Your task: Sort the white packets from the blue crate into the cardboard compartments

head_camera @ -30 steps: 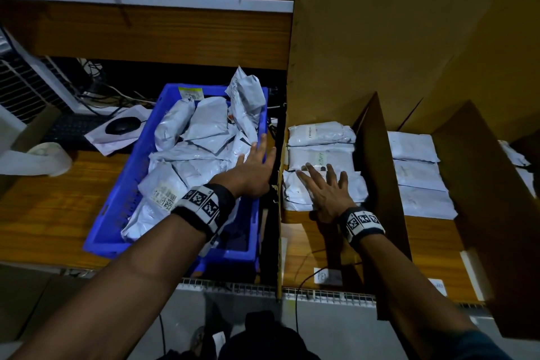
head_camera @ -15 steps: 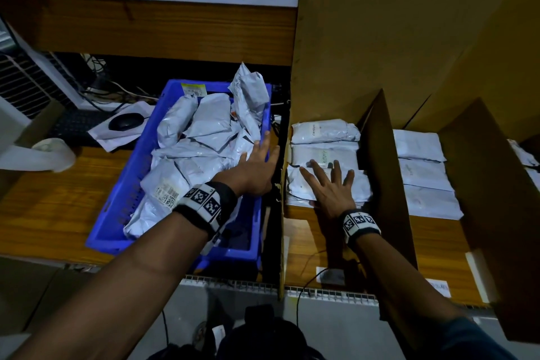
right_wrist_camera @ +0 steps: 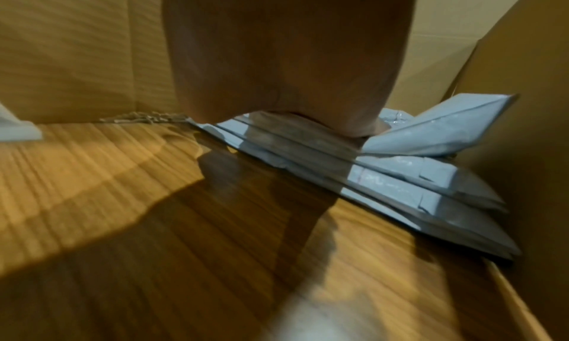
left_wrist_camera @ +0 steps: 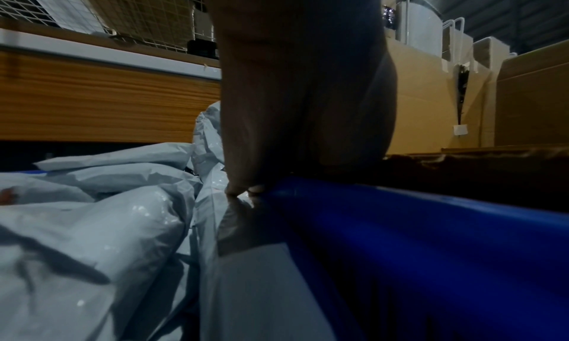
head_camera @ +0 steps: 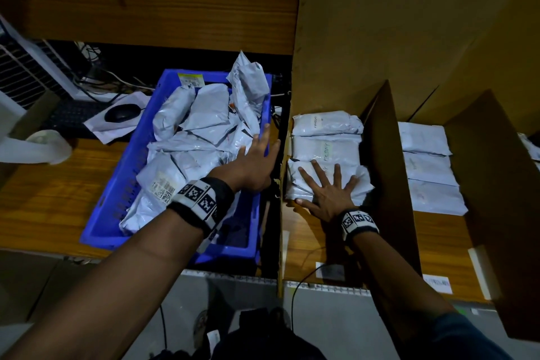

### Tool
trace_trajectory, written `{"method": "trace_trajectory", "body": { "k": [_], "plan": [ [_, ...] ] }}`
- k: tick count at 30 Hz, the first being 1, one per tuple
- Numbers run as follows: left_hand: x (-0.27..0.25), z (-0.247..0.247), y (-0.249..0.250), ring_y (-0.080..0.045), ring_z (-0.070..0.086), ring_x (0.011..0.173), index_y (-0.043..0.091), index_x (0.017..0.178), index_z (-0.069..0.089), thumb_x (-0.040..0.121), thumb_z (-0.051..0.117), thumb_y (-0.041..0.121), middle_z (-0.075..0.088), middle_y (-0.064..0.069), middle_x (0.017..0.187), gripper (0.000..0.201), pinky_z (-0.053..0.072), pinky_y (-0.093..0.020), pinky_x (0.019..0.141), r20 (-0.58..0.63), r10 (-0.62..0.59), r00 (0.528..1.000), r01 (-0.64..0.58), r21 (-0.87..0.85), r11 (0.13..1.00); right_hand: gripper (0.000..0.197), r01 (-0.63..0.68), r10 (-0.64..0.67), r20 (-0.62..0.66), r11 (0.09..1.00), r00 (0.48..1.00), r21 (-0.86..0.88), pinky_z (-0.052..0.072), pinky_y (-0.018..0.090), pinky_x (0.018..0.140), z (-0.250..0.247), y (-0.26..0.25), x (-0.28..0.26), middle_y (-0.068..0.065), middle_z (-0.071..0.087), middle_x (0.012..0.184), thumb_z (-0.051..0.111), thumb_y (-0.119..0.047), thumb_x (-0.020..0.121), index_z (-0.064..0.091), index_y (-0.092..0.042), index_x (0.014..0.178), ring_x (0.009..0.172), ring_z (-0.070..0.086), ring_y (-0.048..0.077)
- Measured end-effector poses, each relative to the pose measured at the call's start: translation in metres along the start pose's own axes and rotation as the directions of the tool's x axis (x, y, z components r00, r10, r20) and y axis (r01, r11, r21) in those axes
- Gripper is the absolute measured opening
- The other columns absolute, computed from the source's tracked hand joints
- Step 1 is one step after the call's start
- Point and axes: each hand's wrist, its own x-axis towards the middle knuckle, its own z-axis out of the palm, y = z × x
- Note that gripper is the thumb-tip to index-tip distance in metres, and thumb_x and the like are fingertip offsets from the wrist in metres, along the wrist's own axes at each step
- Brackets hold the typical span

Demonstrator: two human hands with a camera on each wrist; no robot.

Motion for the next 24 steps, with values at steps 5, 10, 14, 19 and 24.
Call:
{"method": "trace_trajectory", "body": {
  "k": [5, 10, 14, 19, 24],
  "plan": [
    [-0.002, -0.002, 0.002, -0.04, -0.022, 0.159, 0.017, 0.168, -0.014, 0.1, 0.06, 0.013, -0.05, -0.012, 0.16, 0.1, 0.003, -0.061, 0.13, -0.003, -0.002, 1.0, 0.002, -0.031, 1.0, 0.091, 0.002, -0.004, 0.055, 0.999, 0.999, 0.043, -0.008, 0.089, 0.108, -0.005, 0.0, -0.002, -0.018, -0.037, 0.167, 0.024, -0.097, 0.085, -0.028, -0.063, 0.151, 0.154, -0.026, 0.052],
    [-0.014, -0.014, 0.004, -0.039, -0.007, 0.162, 0.013, 0.169, -0.006, 0.108, 0.054, 0.022, -0.028, -0.015, 0.172, 0.086, 0.011, -0.059, 0.129, -0.063, 0.028, 0.998, -0.036, -0.129, 0.991, 0.08, 0.015, -0.003, -0.053, 0.976, 0.999, 0.216, 0.011, 0.077, 0.118, -0.047, -0.018, -0.022, -0.006, -0.006, 0.177, 0.034, -0.082, 0.097, 0.002, -0.052, 0.164, 0.16, 0.002, 0.045],
    [-0.042, -0.045, -0.009, -0.031, 0.045, 0.147, 0.016, 0.164, 0.033, 0.11, 0.052, 0.027, 0.046, -0.015, 0.161, 0.058, 0.04, -0.033, 0.107, -0.154, 0.065, 0.986, -0.111, -0.308, 0.945, 0.046, 0.229, -0.026, -0.498, 0.908, 0.867, 0.352, 0.047, 0.049, 0.107, -0.094, -0.051, -0.047, 0.008, 0.045, 0.155, 0.051, -0.038, 0.108, 0.047, -0.022, 0.151, 0.135, 0.049, 0.035],
    [-0.086, -0.055, -0.062, -0.016, 0.066, 0.106, 0.027, 0.132, 0.068, 0.106, 0.061, 0.035, 0.071, 0.007, 0.108, 0.028, 0.049, -0.032, 0.086, -0.304, 0.016, 0.952, -0.124, -0.339, 0.932, 0.032, 0.446, -0.224, -0.635, 0.87, 0.74, 0.212, 0.05, 0.043, 0.096, -0.15, -0.12, -0.072, 0.005, 0.058, 0.132, 0.051, -0.03, 0.107, 0.058, -0.017, 0.136, 0.119, 0.057, 0.029],
    [-0.109, -0.044, -0.112, -0.024, 0.066, 0.113, 0.024, 0.131, 0.067, 0.096, 0.074, 0.034, 0.072, -0.003, 0.125, 0.037, 0.052, -0.034, 0.092, -0.252, -0.107, 0.962, 0.073, -0.142, 0.987, 0.067, 0.316, -0.336, -0.182, 0.94, 0.924, -0.132, 0.025, 0.058, 0.124, -0.162, -0.165, -0.07, 0.008, 0.039, 0.165, 0.054, -0.057, 0.103, 0.047, -0.014, 0.155, 0.157, 0.026, 0.033]
  ]
}}
